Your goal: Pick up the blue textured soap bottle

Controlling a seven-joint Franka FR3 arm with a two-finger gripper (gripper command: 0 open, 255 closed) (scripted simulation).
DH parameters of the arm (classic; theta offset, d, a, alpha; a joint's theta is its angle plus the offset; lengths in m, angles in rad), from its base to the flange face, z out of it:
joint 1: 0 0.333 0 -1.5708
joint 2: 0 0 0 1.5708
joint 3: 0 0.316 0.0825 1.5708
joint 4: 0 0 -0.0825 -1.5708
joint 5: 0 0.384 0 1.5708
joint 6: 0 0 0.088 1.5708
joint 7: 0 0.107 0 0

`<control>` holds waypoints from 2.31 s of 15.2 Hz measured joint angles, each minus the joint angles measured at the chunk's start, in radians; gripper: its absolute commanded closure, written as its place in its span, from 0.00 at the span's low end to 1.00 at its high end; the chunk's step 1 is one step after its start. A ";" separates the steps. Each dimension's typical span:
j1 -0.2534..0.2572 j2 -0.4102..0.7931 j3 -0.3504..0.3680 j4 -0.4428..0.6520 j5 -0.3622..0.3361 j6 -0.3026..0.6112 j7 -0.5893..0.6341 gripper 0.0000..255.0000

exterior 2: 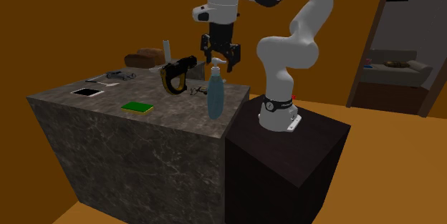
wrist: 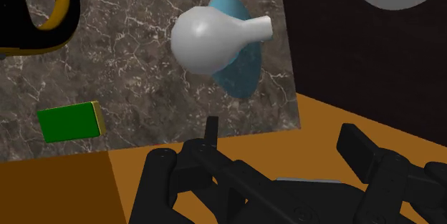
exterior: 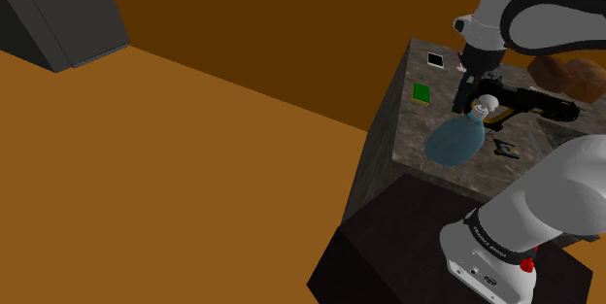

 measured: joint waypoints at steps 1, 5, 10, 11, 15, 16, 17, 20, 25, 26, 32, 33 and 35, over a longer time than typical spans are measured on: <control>-0.014 0.006 -0.014 -0.022 -0.034 0.024 -0.017 0.00; -0.073 0.032 -0.058 -0.101 -0.167 0.119 -0.067 0.00; -0.096 0.066 -0.076 -0.155 -0.222 0.201 -0.054 0.00; -0.096 0.079 -0.077 -0.162 -0.227 0.219 -0.045 0.00; -0.102 0.103 -0.083 -0.180 -0.242 0.260 -0.030 1.00; -0.103 0.104 -0.083 -0.181 -0.242 0.261 -0.030 1.00; -0.103 0.105 -0.083 -0.181 -0.243 0.263 -0.029 1.00; -0.103 0.107 -0.083 -0.180 -0.243 0.265 -0.029 1.00; -0.103 0.104 -0.083 -0.181 -0.243 0.264 -0.029 1.00; -0.103 0.100 -0.083 -0.177 -0.240 0.255 -0.034 1.00; -0.091 0.046 -0.070 -0.134 -0.210 0.163 -0.070 1.00; -0.088 0.035 -0.066 -0.125 -0.202 0.144 -0.076 1.00; -0.085 0.032 -0.062 -0.103 -0.194 0.119 -0.085 1.00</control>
